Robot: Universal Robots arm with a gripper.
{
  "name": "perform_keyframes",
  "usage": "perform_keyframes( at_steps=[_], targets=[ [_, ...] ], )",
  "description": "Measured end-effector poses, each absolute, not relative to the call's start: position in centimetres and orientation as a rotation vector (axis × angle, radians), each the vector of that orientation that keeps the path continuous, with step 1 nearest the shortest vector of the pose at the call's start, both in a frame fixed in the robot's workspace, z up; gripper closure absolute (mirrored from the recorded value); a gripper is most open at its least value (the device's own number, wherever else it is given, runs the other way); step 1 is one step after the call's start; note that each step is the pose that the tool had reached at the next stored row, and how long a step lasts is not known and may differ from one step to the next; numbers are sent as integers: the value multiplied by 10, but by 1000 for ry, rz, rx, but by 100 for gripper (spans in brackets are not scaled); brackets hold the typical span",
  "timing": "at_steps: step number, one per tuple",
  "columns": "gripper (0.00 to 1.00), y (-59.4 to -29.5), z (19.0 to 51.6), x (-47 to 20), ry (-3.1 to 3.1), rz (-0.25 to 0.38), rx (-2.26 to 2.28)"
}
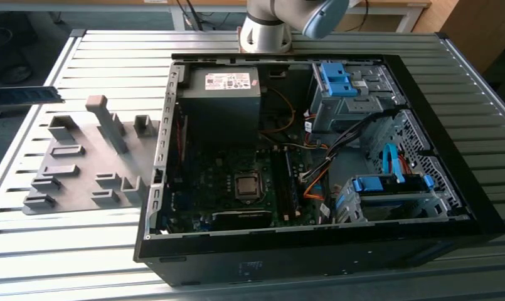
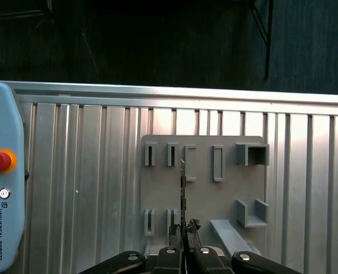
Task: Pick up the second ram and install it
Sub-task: 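Pick up the second ram and move it above second insertion slot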
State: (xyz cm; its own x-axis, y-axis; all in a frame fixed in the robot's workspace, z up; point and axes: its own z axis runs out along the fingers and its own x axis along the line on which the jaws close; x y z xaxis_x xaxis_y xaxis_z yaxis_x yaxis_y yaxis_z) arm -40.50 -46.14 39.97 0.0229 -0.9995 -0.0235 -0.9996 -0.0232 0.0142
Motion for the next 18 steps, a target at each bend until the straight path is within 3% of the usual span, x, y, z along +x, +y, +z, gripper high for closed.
perform_keyframes(
  at_steps=[18],
  targets=[
    [86,-461,400,-396,2191,42,-2242]
  ],
)
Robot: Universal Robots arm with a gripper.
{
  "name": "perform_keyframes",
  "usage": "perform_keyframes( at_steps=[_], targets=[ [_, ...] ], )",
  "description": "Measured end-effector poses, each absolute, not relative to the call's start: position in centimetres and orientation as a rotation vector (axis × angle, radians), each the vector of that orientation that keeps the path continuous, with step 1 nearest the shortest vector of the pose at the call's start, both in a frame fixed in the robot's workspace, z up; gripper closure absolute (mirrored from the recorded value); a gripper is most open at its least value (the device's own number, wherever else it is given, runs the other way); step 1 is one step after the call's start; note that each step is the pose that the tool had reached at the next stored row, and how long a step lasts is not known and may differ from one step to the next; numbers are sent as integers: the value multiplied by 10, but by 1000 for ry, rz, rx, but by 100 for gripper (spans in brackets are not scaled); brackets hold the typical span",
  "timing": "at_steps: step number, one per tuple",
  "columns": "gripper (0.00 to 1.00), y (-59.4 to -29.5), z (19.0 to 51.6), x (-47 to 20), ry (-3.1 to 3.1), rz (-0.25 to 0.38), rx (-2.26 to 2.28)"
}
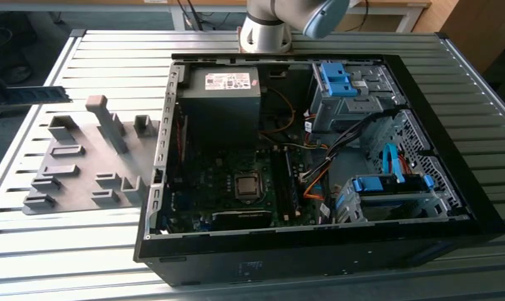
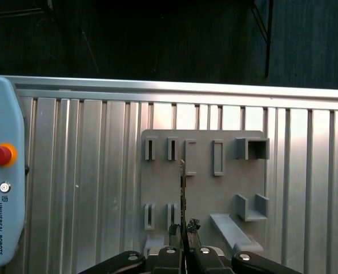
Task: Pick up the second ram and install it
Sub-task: 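Pick up the second ram and move it above second insertion slot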
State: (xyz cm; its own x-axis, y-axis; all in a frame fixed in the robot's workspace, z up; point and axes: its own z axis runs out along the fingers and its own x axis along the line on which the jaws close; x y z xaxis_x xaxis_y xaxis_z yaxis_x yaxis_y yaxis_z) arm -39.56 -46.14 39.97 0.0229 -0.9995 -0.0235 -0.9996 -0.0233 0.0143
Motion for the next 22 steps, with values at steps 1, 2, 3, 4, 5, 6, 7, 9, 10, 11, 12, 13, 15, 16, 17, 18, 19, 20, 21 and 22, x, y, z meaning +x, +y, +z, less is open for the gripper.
perform_keyframes(
  at_steps=[1,2,3,4,5,6,7,9,10,11,12,13,15,16,17,18,19,20,21,22],
  targets=[
    [86,-461,400,-395,2191,42,-2242],
    [86,-461,400,-395,2191,42,-2242],
    [86,-461,400,-394,2191,42,-2242],
    [86,-461,400,-394,2191,42,-2242],
    [86,-461,400,-394,2191,42,-2242],
    [86,-461,400,-393,2191,42,-2242],
    [86,-461,400,-393,2191,42,-2242],
    [86,-461,400,-392,2191,42,-2242],
    [86,-461,400,-392,2191,42,-2242],
    [86,-461,400,-391,2191,42,-2242],
    [86,-461,400,-391,2191,42,-2242],
    [86,-461,400,-391,2191,42,-2242],
    [86,-461,400,-390,2191,42,-2242],
    [86,-461,400,-390,2191,42,-2242],
    [86,-461,400,-389,2191,42,-2242],
    [86,-461,400,-389,2191,42,-2242],
    [86,-461,400,-389,2191,42,-2242],
    [86,-461,400,-388,2191,42,-2242],
    [86,-461,400,-388,2191,42,-2242],
    [86,-461,400,-388,2191,42,-2242]
  ],
)
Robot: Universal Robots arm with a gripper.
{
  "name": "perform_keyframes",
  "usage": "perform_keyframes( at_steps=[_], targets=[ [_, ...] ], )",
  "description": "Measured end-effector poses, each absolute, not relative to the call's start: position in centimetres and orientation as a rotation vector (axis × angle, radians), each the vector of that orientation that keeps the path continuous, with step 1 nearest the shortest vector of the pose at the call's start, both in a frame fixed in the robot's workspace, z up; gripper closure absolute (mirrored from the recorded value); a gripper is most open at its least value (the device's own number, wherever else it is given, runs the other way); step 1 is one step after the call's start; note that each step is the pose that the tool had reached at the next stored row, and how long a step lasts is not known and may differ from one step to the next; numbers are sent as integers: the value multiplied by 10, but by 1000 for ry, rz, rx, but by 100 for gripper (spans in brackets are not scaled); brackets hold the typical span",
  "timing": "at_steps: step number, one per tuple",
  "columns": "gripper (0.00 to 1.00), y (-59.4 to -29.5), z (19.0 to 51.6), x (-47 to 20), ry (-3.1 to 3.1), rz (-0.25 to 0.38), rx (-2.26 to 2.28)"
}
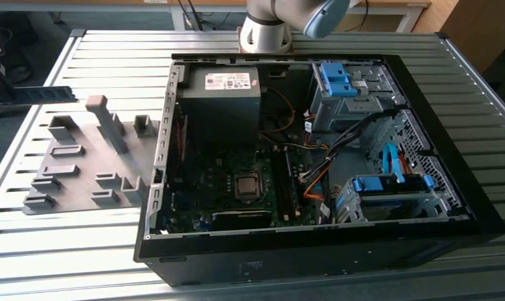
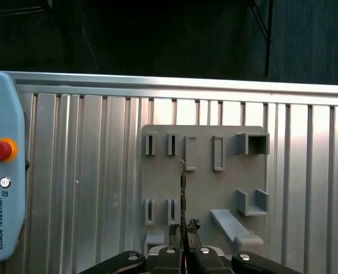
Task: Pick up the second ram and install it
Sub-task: 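Pick up the second ram and move it above second insertion slot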
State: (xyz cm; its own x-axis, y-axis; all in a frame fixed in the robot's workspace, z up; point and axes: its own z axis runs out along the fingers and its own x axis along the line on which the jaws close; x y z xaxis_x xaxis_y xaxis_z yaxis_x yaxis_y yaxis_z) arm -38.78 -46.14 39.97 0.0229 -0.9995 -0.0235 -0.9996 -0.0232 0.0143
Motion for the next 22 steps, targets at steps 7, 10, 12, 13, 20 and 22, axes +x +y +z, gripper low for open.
perform_keyframes(
  at_steps=[7,10,12,13,20,22],
  targets=[
    [86,-461,400,-385,2191,42,-2242],
    [86,-461,400,-384,2191,42,-2242],
    [86,-461,400,-383,2191,42,-2242],
    [86,-461,400,-383,2191,42,-2242],
    [86,-461,400,-381,2191,42,-2242],
    [86,-461,400,-381,2191,42,-2242]
  ],
)
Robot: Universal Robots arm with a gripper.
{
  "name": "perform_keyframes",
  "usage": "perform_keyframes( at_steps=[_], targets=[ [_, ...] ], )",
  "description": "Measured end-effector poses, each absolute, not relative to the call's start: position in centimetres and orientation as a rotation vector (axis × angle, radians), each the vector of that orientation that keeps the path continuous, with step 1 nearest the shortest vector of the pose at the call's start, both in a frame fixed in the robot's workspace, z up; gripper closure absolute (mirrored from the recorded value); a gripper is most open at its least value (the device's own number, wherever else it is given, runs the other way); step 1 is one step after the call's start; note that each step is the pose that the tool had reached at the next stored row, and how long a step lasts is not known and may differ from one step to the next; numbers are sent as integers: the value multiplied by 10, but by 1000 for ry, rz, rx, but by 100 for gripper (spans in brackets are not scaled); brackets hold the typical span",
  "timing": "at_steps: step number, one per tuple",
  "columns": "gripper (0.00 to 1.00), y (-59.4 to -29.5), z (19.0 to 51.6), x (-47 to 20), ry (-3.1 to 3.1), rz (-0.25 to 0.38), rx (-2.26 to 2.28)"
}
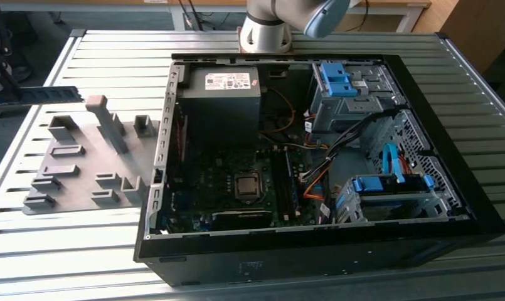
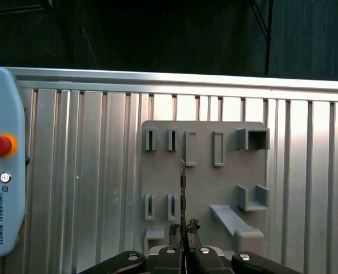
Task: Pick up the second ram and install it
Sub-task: 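Pick up the second ram and move it above second insertion slot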
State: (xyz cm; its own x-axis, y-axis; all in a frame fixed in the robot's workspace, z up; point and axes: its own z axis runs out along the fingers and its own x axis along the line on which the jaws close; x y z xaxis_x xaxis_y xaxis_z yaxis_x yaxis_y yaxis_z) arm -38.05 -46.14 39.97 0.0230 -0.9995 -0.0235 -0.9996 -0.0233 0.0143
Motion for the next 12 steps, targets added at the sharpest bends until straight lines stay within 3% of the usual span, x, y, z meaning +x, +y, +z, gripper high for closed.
perform_keyframes(
  at_steps=[12],
  targets=[
    [86,-461,400,-374,2191,42,-2242]
  ],
)
